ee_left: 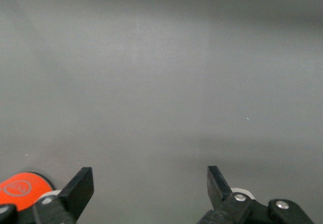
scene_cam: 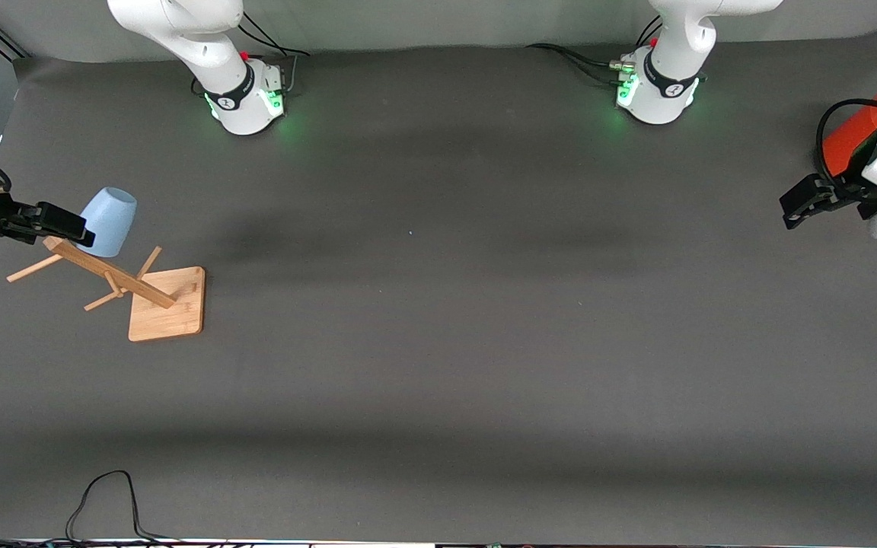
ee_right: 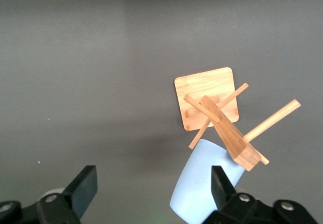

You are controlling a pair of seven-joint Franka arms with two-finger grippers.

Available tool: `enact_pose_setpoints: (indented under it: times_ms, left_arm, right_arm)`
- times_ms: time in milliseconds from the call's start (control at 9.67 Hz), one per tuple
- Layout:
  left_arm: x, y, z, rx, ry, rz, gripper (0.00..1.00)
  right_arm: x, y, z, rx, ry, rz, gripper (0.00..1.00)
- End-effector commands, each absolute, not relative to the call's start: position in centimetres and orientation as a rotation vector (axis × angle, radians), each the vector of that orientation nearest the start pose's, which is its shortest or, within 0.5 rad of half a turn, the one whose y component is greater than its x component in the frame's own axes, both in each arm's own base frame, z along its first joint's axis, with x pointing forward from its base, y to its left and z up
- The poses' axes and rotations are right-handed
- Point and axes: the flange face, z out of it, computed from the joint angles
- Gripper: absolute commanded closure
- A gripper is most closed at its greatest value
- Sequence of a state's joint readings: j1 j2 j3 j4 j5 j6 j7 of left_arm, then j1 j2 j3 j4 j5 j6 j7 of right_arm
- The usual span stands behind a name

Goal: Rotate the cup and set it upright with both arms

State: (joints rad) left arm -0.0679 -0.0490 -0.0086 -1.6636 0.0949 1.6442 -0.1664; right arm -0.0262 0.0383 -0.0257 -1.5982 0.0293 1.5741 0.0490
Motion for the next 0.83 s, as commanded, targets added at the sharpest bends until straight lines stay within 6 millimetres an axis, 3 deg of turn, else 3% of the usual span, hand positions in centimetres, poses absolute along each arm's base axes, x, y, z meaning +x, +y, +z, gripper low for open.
enact_pose_setpoints:
  times_ms: [0, 103, 207, 414, 517, 724]
  left_arm:
    - [53.9, -3.0, 62.3, -3.048, -0.081, -0.066, 0.00]
    - [54.0, -2.7, 62.6, -3.055, -0.123, -0.075, 0.00]
    - [54.1, -0.9, 62.6, -3.049, -0.211, -0.051, 0.00]
    - [54.2, 0.3, 64.3, -3.051, -0.248, -0.091, 0.00]
    - [54.0, 2.3, 64.9, -3.048, -0.276, -0.090, 0.00]
    - [54.0, 2.7, 65.5, -3.049, -0.218, -0.099, 0.00]
  right_arm:
    - [56.1, -2.7, 59.3, -3.147, 0.091, 0.061, 0.00]
    - [56.1, -2.8, 59.4, -3.147, 0.070, 0.056, 0.00]
    - [56.2, -2.9, 59.3, -3.148, 0.029, 0.051, 0.00]
    - [56.3, -3.1, 59.3, -3.150, -0.006, 0.037, 0.00]
    - [56.0, -3.2, 59.4, -3.149, -0.020, 0.039, 0.00]
    - [54.7, -6.2, 59.1, -3.144, -0.008, 0.073, 0.00]
